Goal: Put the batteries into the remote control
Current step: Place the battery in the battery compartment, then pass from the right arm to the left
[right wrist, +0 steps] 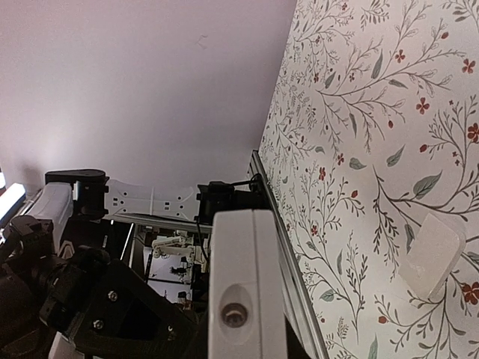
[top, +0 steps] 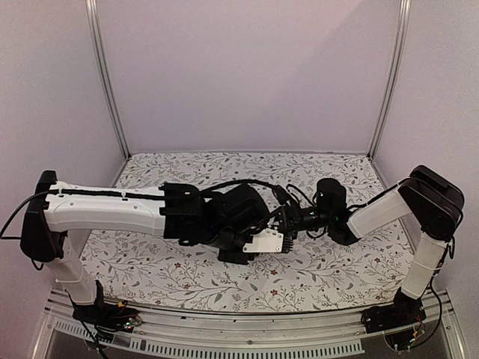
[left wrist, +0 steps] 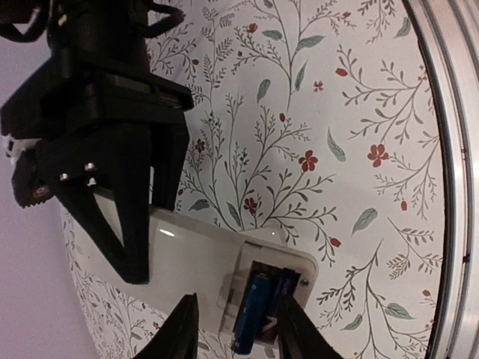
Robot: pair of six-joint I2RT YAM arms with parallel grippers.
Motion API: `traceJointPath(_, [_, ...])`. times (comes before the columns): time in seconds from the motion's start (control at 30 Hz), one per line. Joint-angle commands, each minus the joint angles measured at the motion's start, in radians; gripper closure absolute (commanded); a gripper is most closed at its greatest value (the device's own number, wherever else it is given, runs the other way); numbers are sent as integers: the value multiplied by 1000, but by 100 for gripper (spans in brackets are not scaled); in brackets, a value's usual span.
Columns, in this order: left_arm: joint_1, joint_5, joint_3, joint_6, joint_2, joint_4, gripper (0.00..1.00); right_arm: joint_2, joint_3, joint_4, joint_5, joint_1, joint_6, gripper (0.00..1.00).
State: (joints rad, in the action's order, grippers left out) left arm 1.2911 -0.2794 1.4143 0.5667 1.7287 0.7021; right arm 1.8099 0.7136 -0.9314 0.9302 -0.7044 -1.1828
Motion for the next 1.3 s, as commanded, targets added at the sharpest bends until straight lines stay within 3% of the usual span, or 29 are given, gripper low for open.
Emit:
traceJointPath(0.0, [-9,-14,-12,-93,-113,-104,59,-13,23,-55,1,35,-7,100])
traceJointPath(0.13, [-26,-9,-69,-170,-217,-199,44,-41,27,-39,-10,48,10,100])
traceJointPath(0.2, [-51,1,-101,-244,-260,-247,28,-49,31,-38,-11,48,13,100])
traceJointPath(0.27, [-108,62,-116,-358,-291,-254,25,-61,37,-38,-8,49,17,100])
traceJointPath(0.4, [-264,278,-145,-625,-326,-247,27,-94,51,-15,9,49,43,100])
traceJointPath(0.53, [-405,592,-234,-818,-342,-346,34,-133,63,6,26,47,68,100])
traceJointPath(0.67, [-500,808,-286,-971,-325,-446,41,-144,74,14,40,38,74,100])
traceJointPath(0.93, [-509,1012,-303,-1110,-229,-552,47,-127,114,14,53,-2,71,100])
traceJointPath(1.27, [-495,1059,-308,-1132,-174,-597,53,-111,146,27,56,-24,67,100])
